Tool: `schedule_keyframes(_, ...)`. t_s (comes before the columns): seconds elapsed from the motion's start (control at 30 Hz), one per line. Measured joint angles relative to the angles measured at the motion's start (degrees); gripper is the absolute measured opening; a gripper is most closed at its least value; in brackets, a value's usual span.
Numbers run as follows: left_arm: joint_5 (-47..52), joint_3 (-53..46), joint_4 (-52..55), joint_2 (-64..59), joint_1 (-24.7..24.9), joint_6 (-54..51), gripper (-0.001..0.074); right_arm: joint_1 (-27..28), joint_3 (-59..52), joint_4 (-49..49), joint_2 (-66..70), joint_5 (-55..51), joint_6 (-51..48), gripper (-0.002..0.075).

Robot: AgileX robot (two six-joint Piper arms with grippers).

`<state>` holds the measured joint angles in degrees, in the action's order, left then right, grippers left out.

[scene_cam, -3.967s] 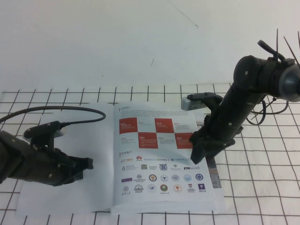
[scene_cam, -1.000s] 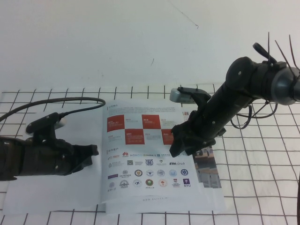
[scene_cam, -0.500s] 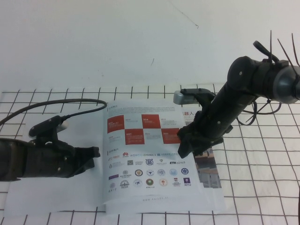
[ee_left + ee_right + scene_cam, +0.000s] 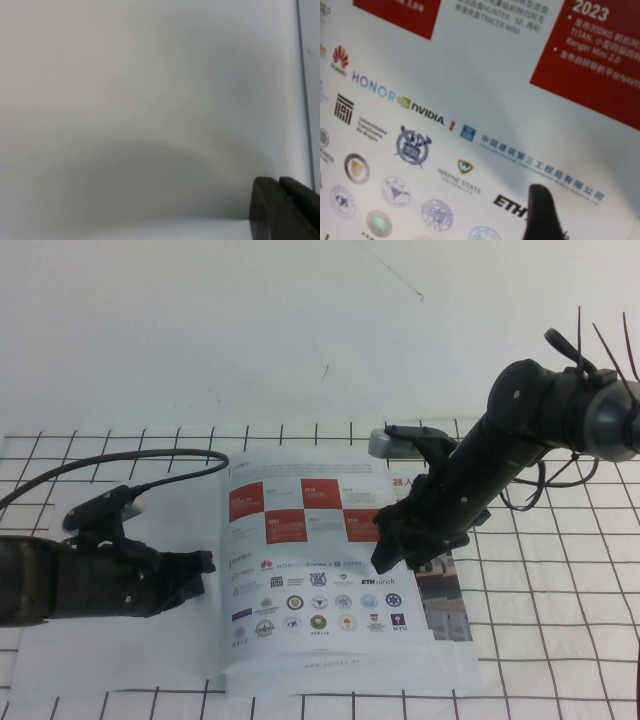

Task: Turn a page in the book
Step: Open the closed book

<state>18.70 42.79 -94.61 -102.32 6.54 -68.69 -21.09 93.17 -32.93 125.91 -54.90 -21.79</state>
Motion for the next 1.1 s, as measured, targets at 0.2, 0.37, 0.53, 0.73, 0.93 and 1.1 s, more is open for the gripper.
schedule_keyframes(0.2,0.00,0.00,-0.59,0.00,0.00,-0.91,-0.0002,0.00,0.00,-1.77,-0.93,-0.34,-1.13,0.0414)
schedule_keyframes(0.37,0.11,0.00,-1.60,-0.10,0.00,-1.68,-0.0002,0.00,0.00,-2.51,-4.21,-0.57,-1.47,0.0414)
schedule_keyframes(0.53,0.35,0.00,-2.39,-0.08,0.00,-2.31,-0.0002,0.00,0.00,-6.05,-6.11,-2.16,-3.64,0.0414)
schedule_keyframes(0.73,0.74,0.00,-3.17,-0.08,0.00,-2.80,-0.0002,-0.66,0.00,-11.99,-6.15,-3.55,-7.15,0.0414)
schedule_keyframes(0.93,0.86,0.00,-3.17,-0.08,0.00,-3.17,-0.0002,-2.14,0.00,-17.25,-6.15,-3.35,-9.96,0.0414)
schedule_keyframes(1.1,0.95,0.00,-3.53,-0.08,0.00,-4.18,-0.0003,-2.14,0.00,-24.36,-6.15,-3.23,-12.66,0.0414)
